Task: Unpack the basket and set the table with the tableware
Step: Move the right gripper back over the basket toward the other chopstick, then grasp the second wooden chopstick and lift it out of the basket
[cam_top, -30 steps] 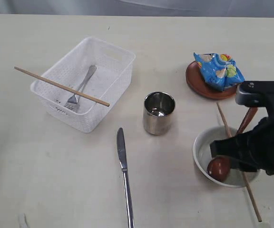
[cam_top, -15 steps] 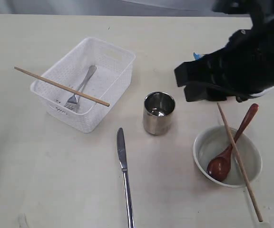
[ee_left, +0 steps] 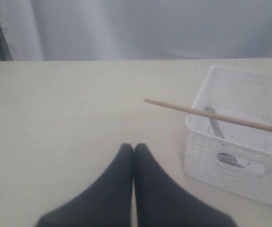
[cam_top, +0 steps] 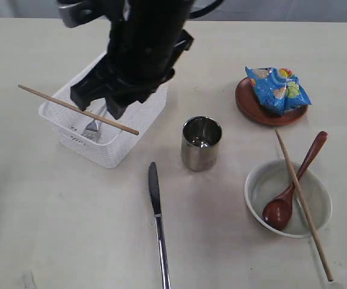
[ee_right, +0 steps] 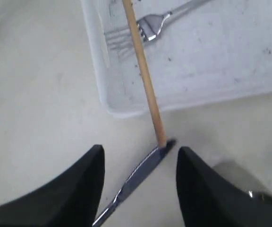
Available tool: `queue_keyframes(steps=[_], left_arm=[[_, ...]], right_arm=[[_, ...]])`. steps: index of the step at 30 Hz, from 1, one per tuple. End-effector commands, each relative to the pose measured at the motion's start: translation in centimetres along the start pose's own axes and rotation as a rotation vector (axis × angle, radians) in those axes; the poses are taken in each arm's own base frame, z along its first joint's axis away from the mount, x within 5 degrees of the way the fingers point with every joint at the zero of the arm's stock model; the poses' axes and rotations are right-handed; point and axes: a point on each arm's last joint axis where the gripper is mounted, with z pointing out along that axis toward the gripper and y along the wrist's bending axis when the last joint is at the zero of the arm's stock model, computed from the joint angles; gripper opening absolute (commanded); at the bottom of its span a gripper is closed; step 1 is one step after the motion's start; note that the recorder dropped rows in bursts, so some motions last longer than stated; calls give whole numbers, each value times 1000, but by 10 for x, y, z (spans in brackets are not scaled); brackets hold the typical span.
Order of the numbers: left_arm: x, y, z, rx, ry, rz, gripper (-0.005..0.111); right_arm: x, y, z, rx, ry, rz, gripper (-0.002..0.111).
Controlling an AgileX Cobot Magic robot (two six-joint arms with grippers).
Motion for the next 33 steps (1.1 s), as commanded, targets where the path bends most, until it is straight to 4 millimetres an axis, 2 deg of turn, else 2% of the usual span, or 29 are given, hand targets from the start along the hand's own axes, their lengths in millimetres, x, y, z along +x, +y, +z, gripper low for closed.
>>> queue_keyframes(steps=[1,5,9,18,22,25,29,33], left_arm=[[0,0,0,6,-6,7,0],[0,0,0,6,-6,7,0],[0,0,0,6,-6,7,0],[0,0,0,6,-6,7,0],[0,0,0,6,-6,7,0],[0,0,0,6,-6,7,0],[0,0,0,6,-6,7,0],[0,0,0,6,-6,7,0]], right_arm=[[-29,-4,34,30,27,-76,46],[-47,-5,54,30,13,-124,46],[-56,-5,72,28,30,-171,46],[-55,-2,98,7,73,-223,46],[-55,-4,102,43,80,-237,44],[-55,-6,102,58,76,-245,31],[-55,-7,100,72,83,-255,1],[-56,-5,83,73,75,-253,0]])
